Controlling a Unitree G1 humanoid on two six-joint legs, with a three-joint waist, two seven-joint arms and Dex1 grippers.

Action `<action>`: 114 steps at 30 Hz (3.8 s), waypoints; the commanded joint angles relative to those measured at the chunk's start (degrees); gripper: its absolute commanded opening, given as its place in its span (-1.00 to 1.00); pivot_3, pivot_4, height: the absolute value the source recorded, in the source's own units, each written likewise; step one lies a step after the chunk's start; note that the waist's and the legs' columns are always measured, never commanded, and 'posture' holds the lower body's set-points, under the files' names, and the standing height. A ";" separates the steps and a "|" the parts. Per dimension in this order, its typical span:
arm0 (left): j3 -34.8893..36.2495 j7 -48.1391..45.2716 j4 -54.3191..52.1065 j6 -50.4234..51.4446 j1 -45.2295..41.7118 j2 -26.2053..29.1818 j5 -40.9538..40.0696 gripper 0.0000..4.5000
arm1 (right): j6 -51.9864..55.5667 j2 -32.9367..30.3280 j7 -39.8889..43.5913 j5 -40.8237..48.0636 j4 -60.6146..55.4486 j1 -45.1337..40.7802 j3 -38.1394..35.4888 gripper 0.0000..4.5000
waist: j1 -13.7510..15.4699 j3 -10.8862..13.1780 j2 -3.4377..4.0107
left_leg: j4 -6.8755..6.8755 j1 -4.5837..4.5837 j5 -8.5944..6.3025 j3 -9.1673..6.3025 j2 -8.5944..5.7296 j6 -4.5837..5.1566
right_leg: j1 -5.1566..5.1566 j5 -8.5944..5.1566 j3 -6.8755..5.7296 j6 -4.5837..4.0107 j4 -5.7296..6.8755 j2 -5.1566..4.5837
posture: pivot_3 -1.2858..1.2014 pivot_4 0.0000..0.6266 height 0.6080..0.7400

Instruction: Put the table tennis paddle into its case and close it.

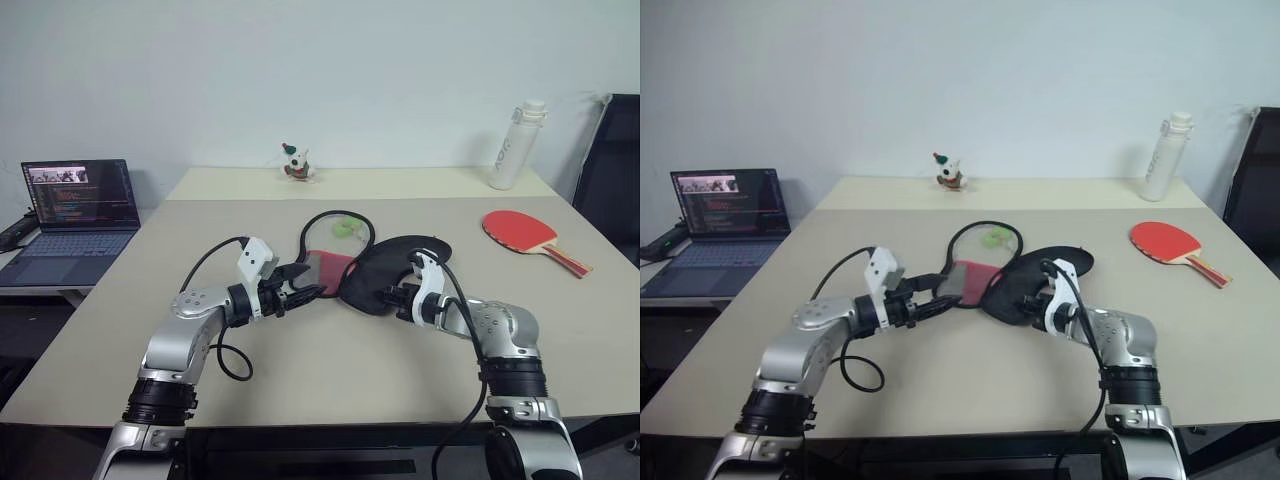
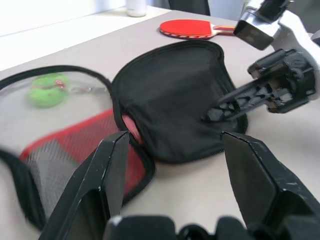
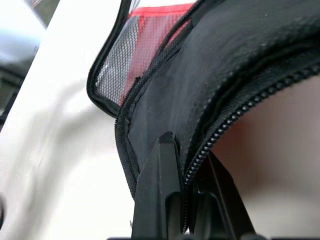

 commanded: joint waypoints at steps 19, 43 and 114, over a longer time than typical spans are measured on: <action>-3.36 -1.16 1.02 -2.81 -2.94 -0.49 0.14 0.41 | -0.38 -27.80 22.98 -2.68 8.80 -4.82 12.52 -0.98 | 0.08 0.01 -0.01 | 0.02 -0.02 0.00 0.33 -0.04 0.01 | 0.02 -0.01 -0.04 0.02 -0.05 0.02 | 0.03 -0.52 1.00; -3.04 -1.47 2.30 -4.66 -3.08 -0.20 -0.09 0.41 | -11.26 -28.56 34.10 -15.54 26.96 -13.29 18.61 -0.98 | 0.17 0.01 -0.01 | 0.03 -0.04 0.00 0.32 -0.03 0.00 | 0.01 0.00 -0.03 0.02 -0.07 -0.01 | 0.03 -0.52 1.00; -7.39 1.92 8.93 -6.17 -13.94 -10.58 3.13 0.41 | -42.08 -41.20 24.23 -17.21 32.07 -4.35 -4.54 0.98 | 0.22 0.01 -0.01 | 0.07 0.02 0.01 0.52 -0.08 0.00 | 0.09 0.02 0.08 0.05 -0.09 -0.05 | 0.03 -0.52 1.00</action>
